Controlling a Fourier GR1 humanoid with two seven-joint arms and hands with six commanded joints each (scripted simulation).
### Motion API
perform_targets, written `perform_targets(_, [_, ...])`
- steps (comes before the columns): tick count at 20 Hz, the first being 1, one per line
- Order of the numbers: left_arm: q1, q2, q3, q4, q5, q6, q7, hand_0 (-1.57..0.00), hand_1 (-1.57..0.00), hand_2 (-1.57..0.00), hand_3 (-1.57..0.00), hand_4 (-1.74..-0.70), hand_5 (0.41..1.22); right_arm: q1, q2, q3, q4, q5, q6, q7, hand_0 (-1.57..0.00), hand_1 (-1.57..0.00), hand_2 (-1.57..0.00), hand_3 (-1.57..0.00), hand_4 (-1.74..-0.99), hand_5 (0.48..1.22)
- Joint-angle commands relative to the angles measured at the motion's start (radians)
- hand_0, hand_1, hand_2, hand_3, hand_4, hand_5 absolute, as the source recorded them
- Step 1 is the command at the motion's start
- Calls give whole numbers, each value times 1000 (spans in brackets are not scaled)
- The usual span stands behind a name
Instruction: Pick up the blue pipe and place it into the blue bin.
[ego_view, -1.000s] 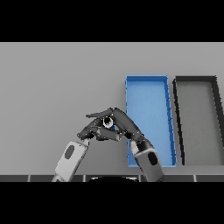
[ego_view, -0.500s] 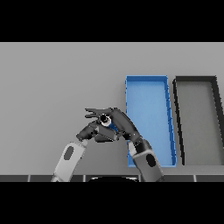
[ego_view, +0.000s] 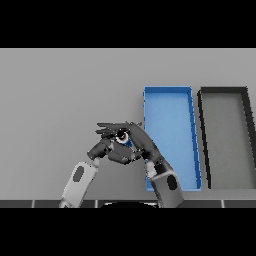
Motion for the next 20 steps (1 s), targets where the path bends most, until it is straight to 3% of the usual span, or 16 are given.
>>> perform_targets(1, [0,7,8,6,4,-3,-1,-25,-23,-22,-20,-922,482,-21,7,-26,-12,-21,4,13,-1571,-1571,-1571,-1570,-1741,1221])
perform_targets(4, [6,3,-3,3,1,-9,8,-12,-11,-11,-10,-909,464,-106,52,-99,-49,-87,-3,103,-1571,-1571,-1571,-1571,-1741,1221])
perform_targets(7, [-2,3,2,12,-2,0,-3,-6,-5,-5,-5,-906,445,-203,15,-185,2,-188,-5,110,-1571,-1571,-1571,-1571,-1741,1221])
perform_targets(9, [0,7,5,7,15,-11,12,-3,-3,-3,-3,-906,437,-328,-72,-255,10,-287,-65,110,-1571,-1571,-1571,-1571,-1741,1221])
perform_targets(13, [14,18,6,-10,18,-17,25,-1,-1,-1,0,-898,430,-495,-325,-373,42,-313,-254,110,-1571,-1571,-1571,-1571,-1741,1221])
perform_targets(17, [5,14,3,-7,15,-14,28,0,0,0,0,-890,415,-463,-578,-413,85,-436,-397,110,-1571,-1571,-1571,-1571,-1741,1221])
perform_targets(20, [8,29,1,-8,-2,-7,11,1,1,1,1,-877,412,-338,-719,-419,52,-504,-452,110,-1571,-1571,-1571,-1571,-1741,1221])
